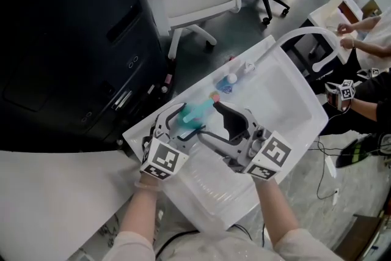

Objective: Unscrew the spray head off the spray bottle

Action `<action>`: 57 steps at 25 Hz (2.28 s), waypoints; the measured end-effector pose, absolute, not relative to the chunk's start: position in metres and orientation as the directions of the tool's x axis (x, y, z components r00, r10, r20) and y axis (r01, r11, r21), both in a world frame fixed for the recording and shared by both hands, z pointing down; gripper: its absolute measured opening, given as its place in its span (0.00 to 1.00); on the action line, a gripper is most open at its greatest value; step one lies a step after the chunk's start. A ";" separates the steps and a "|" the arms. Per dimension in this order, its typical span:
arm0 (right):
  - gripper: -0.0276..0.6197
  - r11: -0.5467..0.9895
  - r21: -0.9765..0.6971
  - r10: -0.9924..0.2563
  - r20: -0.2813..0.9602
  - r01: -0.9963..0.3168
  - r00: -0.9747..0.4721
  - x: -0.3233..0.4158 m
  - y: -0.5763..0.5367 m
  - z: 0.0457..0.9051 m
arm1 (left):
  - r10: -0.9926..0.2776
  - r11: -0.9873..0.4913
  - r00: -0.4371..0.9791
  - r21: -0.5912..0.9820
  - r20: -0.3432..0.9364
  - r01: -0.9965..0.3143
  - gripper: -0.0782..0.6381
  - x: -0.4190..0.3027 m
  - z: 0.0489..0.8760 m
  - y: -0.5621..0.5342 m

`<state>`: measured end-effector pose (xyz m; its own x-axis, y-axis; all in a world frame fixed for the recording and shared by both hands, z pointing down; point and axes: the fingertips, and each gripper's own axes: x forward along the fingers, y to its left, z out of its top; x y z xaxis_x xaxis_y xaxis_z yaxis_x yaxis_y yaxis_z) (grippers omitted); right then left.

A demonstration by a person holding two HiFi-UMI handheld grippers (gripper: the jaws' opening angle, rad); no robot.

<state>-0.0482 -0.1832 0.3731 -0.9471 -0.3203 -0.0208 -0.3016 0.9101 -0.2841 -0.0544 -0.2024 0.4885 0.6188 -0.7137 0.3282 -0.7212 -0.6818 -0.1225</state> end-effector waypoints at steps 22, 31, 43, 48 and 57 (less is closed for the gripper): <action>0.40 0.887 -0.001 -0.445 0.263 -0.462 -0.856 -0.059 -0.195 0.386 | -0.719 -0.676 0.620 -0.110 0.315 -0.728 0.58 -0.055 0.489 -0.202; 0.34 0.881 0.073 -0.467 0.288 -0.468 -0.836 -0.045 -0.195 0.386 | -0.718 -0.677 0.622 -0.103 0.314 -0.729 0.58 -0.056 0.488 -0.202; 0.28 0.835 0.046 -0.538 0.279 -0.549 -0.795 -0.042 -0.220 0.393 | -0.716 -0.678 0.622 -0.101 0.317 -0.728 0.58 -0.056 0.490 -0.201; 0.27 0.827 -0.019 -0.541 0.246 -0.562 -0.804 -0.044 -0.220 0.392 | -0.717 -0.675 0.620 -0.096 0.319 -0.731 0.58 -0.057 0.490 -0.201; 0.46 0.910 -0.016 -0.402 0.209 -0.415 -0.891 -0.057 -0.164 0.405 | -0.722 -0.668 0.610 -0.098 0.327 -0.738 0.58 -0.057 0.491 -0.202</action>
<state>-0.0569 -0.1642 0.4047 -0.8912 -0.4025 0.2093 -0.4146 0.9099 -0.0158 -0.0569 -0.2015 0.4915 0.6103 -0.7217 0.3267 -0.7377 -0.6680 -0.0977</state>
